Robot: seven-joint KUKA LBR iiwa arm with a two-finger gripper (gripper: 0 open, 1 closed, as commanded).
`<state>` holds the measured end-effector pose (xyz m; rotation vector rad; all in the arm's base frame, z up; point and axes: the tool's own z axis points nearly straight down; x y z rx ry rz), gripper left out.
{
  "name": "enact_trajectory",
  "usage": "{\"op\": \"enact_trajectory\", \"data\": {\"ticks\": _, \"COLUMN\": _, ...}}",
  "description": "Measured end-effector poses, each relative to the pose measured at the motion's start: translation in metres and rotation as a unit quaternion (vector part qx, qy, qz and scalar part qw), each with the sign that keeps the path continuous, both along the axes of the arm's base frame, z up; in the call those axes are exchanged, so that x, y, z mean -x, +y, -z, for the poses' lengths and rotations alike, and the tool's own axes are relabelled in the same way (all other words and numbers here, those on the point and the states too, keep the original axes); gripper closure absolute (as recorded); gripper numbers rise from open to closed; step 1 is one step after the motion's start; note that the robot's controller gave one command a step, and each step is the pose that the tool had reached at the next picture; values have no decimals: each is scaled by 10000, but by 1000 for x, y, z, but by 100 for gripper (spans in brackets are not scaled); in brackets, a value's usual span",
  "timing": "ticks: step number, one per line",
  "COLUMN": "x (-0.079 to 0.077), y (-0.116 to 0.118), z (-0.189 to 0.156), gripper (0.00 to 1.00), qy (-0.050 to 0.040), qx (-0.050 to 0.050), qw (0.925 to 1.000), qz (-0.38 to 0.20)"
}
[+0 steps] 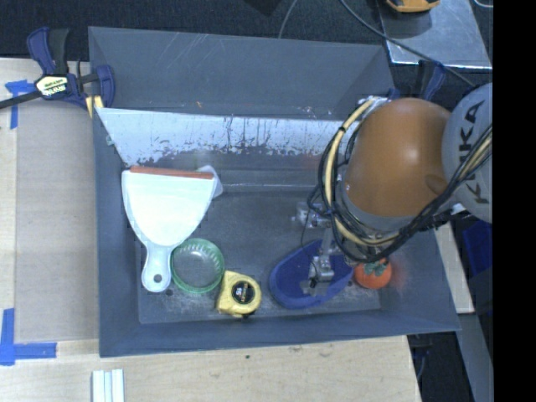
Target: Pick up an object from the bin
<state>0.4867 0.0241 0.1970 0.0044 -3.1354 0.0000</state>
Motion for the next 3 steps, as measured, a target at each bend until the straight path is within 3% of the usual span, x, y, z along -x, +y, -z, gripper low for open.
{"op": "enact_trajectory", "data": {"ticks": 1, "x": -4, "y": -52, "z": 62, "gripper": 0, "qy": 17, "qx": 2, "qw": 9969, "qz": -785}}
{"op": "enact_trajectory", "data": {"ticks": 2, "x": -5, "y": -50, "z": 61, "gripper": 100, "qy": 0, "qx": -4, "qw": 9969, "qz": -787}}
{"op": "enact_trajectory", "data": {"ticks": 3, "x": -5, "y": -50, "z": 61, "gripper": 0, "qy": 0, "qx": -5, "qw": 9969, "qz": -784}}
